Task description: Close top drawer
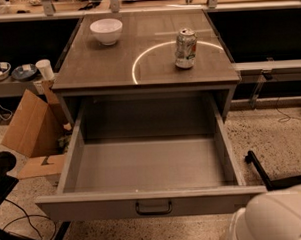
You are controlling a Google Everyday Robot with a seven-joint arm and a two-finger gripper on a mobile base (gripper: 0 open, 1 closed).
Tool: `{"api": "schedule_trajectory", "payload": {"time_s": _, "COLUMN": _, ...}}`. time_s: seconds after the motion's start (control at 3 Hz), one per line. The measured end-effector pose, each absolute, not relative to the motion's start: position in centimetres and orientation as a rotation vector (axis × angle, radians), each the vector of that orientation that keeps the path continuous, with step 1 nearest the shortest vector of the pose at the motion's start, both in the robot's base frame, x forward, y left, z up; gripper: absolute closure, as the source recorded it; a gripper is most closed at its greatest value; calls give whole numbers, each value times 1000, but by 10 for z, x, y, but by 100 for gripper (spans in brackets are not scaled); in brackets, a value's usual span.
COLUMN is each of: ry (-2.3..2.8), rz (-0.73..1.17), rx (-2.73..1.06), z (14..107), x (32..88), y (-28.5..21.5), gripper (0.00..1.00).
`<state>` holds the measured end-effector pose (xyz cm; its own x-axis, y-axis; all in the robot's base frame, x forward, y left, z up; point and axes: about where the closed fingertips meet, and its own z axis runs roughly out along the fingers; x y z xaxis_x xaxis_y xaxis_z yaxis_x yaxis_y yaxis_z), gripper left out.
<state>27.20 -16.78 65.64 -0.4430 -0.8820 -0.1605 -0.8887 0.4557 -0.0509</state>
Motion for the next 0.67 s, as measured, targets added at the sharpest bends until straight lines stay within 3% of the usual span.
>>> {"api": "schedule_trajectory", "payload": {"time_s": 0.67, "ry": 2534, "rz": 83, "rx": -1390, "z": 564, "x": 273, "y": -179, "gripper": 100}}
